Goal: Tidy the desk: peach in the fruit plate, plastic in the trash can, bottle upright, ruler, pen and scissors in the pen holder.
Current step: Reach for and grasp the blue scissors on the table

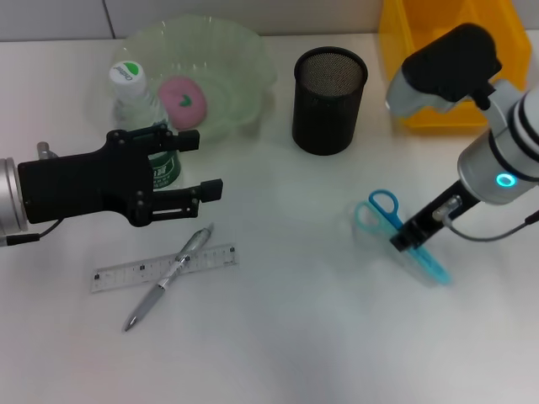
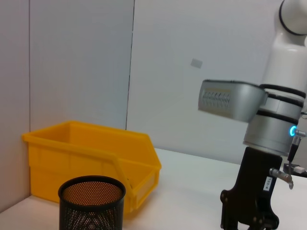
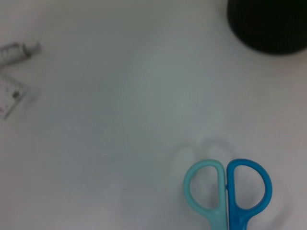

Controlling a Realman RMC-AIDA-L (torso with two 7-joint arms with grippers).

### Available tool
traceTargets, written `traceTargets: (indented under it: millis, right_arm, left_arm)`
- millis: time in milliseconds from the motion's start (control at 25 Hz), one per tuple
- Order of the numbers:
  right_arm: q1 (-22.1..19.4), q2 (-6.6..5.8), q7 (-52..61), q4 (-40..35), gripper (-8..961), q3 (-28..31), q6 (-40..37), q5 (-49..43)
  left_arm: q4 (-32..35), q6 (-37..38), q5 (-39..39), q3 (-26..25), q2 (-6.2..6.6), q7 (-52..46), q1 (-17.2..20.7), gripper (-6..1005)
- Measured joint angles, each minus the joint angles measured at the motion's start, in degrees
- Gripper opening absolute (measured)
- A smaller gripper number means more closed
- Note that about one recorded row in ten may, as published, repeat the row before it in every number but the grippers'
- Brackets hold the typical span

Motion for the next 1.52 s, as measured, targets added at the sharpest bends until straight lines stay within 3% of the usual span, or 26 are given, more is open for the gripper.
traceTargets:
  millis: [320,360,480,560,680,920,960,1000,1160,1520]
  right_arm:
    - [-5.18,0.32,-4.73,-9.36,243,5.98,2.99,5.11]
    - [-6.53,0.37,-8.36,-10.63,245,9.41,5.13,10.01]
    - [-7.7,0.39,-12.68,-10.98,249,12.29,7.43,15.95]
    - [-9.36,0.22,-21.1,-10.14,251,15.47,12.03,25.99]
    - [-10.4,0.11,-26.43,-8.74,255,15.92,15.96,30.75]
    - [-12.41,0.06,-45.71,1.4,263,15.65,25.29,45.42]
    - [-13.04,0.11,-54.32,5.81,265,15.99,26.42,52.98]
    - [-13.04,0.11,-54.32,5.81,266,15.99,26.42,52.98]
    - [-13.86,0.06,-77.75,17.37,271,16.2,26.2,74.63]
    - [-11.39,0.31,-104.59,33.98,284,15.51,25.64,95.1]
  left_arm:
    - [0.05,0.08,-0.02,-1.03,0.0,0.0,0.04,738]
    - [-0.01,0.06,-0.01,-1.18,0.0,0.0,0.04,738]
    - [-0.29,0.01,-0.02,-1.43,-0.02,0.0,0.01,737]
    - [-0.33,0.02,-0.01,-1.43,-0.08,0.3,0.03,737]
    - [-0.35,0.08,-0.03,-1.47,-0.09,0.58,0.14,737]
    - [-0.39,0.07,-0.44,-1.52,-0.09,0.67,0.73,736]
    - [-0.39,0.09,-0.6,-1.54,-0.1,0.67,0.83,736]
    - [-0.39,0.12,-0.7,-1.56,-0.09,0.68,0.89,736]
    - [-0.39,0.3,-0.85,-1.58,-0.09,0.69,1.03,735]
    - [-0.42,0.1,-0.89,-1.57,-0.12,0.71,1.01,734]
